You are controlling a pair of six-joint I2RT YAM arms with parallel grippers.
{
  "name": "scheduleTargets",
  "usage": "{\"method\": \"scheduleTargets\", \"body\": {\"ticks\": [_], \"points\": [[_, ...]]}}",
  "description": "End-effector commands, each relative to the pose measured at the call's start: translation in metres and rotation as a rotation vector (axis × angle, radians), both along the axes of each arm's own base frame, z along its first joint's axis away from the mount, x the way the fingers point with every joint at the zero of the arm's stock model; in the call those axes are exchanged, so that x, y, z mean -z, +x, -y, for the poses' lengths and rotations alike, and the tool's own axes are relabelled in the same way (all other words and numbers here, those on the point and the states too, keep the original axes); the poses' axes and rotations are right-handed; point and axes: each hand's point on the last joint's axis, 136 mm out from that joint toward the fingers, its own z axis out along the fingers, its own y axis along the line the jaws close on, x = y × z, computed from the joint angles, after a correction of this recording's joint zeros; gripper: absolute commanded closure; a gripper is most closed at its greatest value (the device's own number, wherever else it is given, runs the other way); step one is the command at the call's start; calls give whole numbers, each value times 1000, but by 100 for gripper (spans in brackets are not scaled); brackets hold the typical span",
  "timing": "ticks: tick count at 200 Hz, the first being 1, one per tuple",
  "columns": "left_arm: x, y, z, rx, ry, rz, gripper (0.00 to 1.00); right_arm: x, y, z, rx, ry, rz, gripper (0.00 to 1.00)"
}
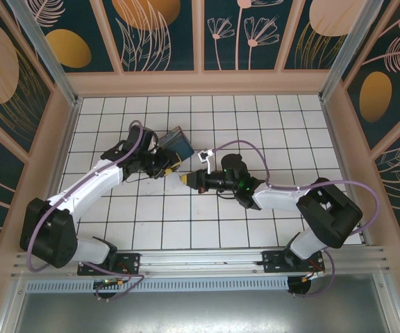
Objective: Unlock the padlock with the key
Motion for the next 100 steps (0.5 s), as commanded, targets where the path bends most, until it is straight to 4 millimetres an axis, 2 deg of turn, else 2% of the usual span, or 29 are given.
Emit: {"method": "scheduleTargets", "body": {"ticks": [1, 25, 100], "points": [[-22, 10, 5, 32, -33, 64, 86, -1, 4, 3, 1, 0, 14, 100], [-25, 12, 2, 38, -31, 69, 86, 7, 2, 10, -7, 7, -19, 100], [-25, 9, 6, 84, -38, 70, 86, -5, 7, -1, -47, 50, -8, 100]]}}
